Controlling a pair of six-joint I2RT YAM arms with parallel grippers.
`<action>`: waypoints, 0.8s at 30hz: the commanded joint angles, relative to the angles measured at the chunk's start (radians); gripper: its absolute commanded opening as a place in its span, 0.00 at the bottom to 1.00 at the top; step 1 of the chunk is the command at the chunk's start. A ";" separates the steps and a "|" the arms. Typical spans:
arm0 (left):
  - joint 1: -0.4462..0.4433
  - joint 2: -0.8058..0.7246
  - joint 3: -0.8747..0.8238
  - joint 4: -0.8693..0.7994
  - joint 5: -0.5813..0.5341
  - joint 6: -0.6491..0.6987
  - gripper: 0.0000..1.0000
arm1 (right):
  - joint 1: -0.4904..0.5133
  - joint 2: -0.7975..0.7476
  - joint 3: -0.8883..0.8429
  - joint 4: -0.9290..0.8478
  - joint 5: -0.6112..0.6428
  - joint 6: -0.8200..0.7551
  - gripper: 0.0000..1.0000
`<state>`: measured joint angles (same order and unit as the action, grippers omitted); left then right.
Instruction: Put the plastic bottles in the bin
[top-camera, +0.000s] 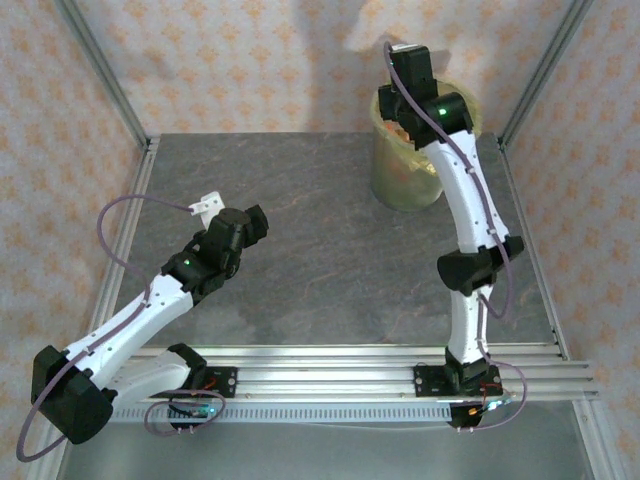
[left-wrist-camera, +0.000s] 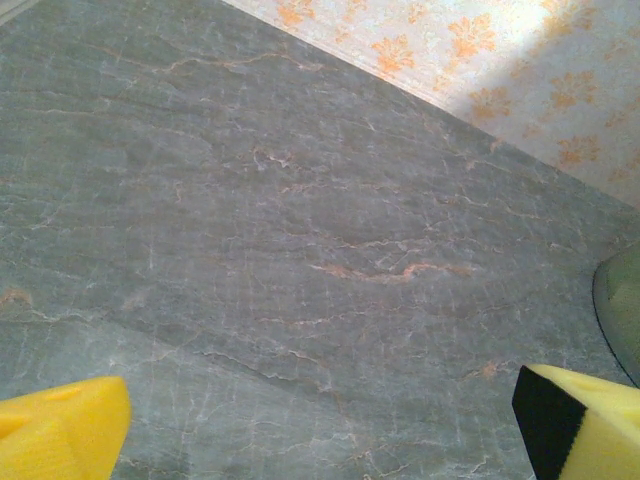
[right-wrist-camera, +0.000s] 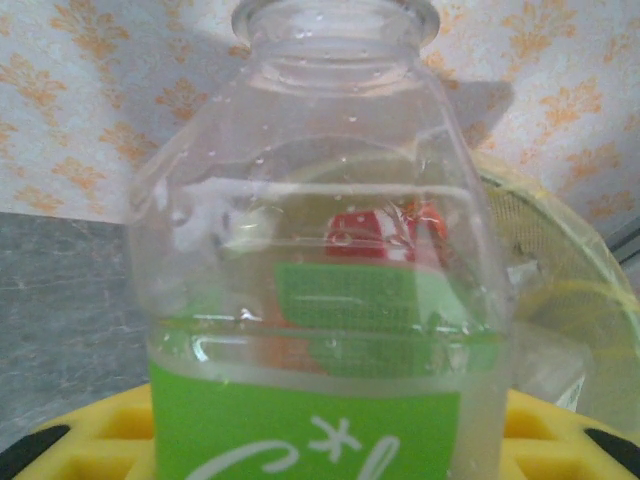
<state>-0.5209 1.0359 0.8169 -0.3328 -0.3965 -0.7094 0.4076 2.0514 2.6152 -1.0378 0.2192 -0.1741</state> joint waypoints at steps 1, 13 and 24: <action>0.006 -0.018 0.021 -0.029 -0.003 -0.014 1.00 | -0.024 0.039 0.071 -0.030 0.042 -0.075 0.46; 0.006 -0.010 0.025 -0.023 0.015 -0.027 1.00 | -0.070 0.116 0.071 -0.018 -0.017 -0.110 0.48; 0.006 -0.008 0.030 -0.028 0.015 -0.027 1.00 | -0.069 0.163 0.073 -0.038 -0.021 -0.112 0.52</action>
<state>-0.5209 1.0359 0.8173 -0.3336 -0.3737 -0.7288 0.3412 2.1994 2.6549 -1.0416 0.1890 -0.2745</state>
